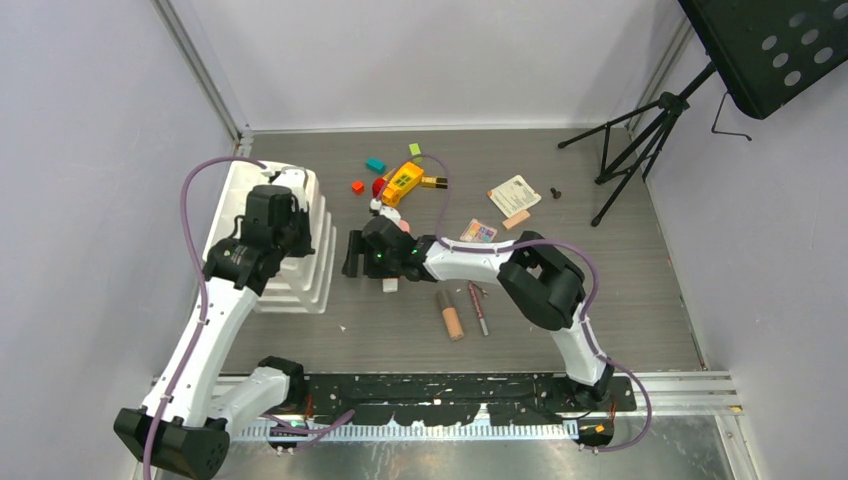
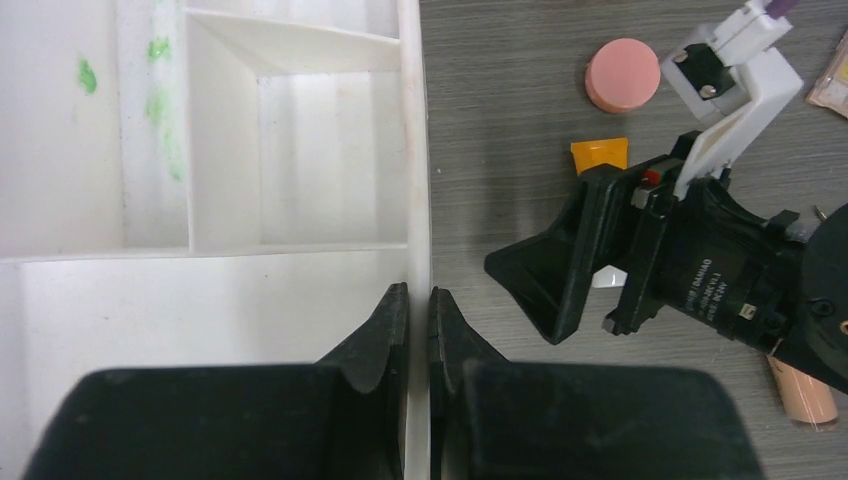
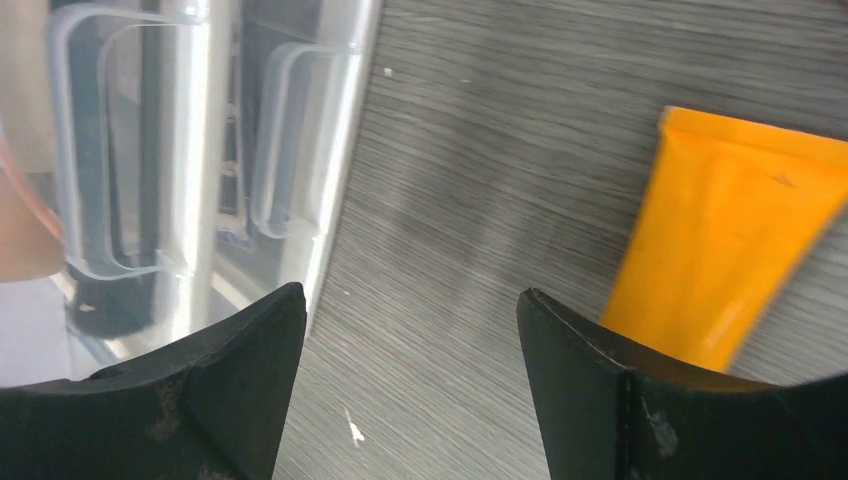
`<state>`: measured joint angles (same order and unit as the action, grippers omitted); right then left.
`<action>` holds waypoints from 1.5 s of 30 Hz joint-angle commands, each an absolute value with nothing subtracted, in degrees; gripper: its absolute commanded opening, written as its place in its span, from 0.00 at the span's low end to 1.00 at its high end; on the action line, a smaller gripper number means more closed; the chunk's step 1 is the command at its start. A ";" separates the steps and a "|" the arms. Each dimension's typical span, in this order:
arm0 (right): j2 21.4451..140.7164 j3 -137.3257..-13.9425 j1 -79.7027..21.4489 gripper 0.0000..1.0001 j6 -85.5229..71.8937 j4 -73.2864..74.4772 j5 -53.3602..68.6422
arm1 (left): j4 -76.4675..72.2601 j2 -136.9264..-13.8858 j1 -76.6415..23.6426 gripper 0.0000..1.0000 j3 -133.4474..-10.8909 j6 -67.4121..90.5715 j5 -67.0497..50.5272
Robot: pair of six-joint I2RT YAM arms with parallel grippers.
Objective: Organize the makeup
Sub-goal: Close the drawer in the storage box, then open the drawer in the storage box.
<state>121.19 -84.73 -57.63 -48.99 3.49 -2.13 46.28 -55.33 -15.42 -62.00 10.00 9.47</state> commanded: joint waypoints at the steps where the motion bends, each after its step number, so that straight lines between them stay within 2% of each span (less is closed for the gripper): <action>1: 113.59 -80.28 -55.77 0.82 -48.32 -1.88 -5.51 | 39.54 -52.47 -15.64 0.00 -65.18 9.60 9.12; 11: 105.56 -72.26 -52.93 0.79 -50.14 -6.83 -4.53 | 37.52 -49.12 -15.64 0.00 -67.74 12.69 10.46; 18: 103.55 -65.64 -49.69 0.75 -56.99 -20.42 6.74 | 35.20 -48.85 -15.64 0.00 -68.35 15.73 10.05; 33: 115.45 -61.74 -48.29 0.65 -73.83 -47.37 14.64 | 32.26 -46.16 -15.65 0.00 -66.43 18.19 11.67; 45: 122.41 -62.82 -48.59 0.57 -82.80 -59.00 17.28 | 31.22 -46.06 -15.64 0.00 -65.57 18.37 11.70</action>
<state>120.81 -61.47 -48.16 -78.74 -50.52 16.03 43.68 -48.42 -15.49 -63.72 19.57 9.15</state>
